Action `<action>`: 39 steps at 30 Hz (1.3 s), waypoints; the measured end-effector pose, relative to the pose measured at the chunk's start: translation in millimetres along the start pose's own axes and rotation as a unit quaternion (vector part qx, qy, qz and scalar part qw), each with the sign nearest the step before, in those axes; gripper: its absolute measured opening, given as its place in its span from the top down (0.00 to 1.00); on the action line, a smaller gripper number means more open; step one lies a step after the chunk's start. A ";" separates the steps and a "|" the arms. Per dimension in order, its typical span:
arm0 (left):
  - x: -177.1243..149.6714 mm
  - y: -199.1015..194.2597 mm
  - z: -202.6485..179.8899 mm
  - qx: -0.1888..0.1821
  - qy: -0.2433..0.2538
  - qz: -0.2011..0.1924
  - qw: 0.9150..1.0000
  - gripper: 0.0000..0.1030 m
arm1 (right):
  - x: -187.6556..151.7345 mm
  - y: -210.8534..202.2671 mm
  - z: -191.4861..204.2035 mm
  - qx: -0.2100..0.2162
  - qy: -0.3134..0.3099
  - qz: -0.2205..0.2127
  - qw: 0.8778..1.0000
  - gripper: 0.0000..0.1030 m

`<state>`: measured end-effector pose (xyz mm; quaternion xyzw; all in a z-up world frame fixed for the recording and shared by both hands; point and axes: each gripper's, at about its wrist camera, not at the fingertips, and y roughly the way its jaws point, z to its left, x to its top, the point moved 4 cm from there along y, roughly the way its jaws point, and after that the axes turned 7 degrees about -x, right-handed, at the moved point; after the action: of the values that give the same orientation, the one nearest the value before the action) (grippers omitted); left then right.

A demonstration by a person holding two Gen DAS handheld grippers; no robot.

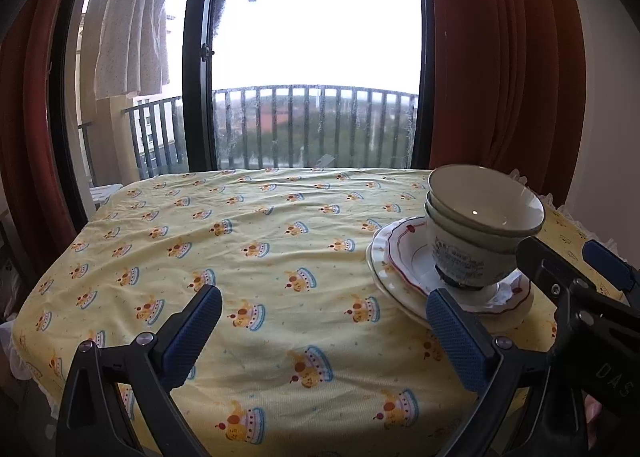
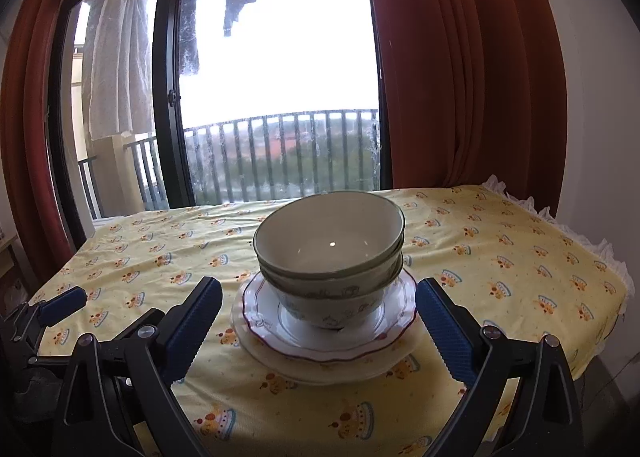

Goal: Organize plates and bowls

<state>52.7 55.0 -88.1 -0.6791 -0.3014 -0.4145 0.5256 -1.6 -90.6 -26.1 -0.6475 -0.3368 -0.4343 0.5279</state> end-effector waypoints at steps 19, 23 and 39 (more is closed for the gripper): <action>-15.7 -6.2 22.4 0.024 -0.032 0.004 0.999 0.00 | -22.0 3.6 0.5 -0.008 -0.018 0.019 1.000 0.03; -13.4 -4.5 20.4 0.024 -0.027 0.004 0.999 0.00 | -22.1 7.2 0.6 -0.007 -0.020 0.024 0.999 0.02; -10.6 -2.1 13.3 0.031 -0.020 0.004 0.999 0.00 | -24.1 14.4 -6.3 -0.009 -0.014 0.041 0.999 0.02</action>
<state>49.1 68.6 -97.8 -0.6717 -0.3221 -0.3893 0.5418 0.5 -99.3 -53.4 -0.6716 -0.3133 -0.4066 0.5343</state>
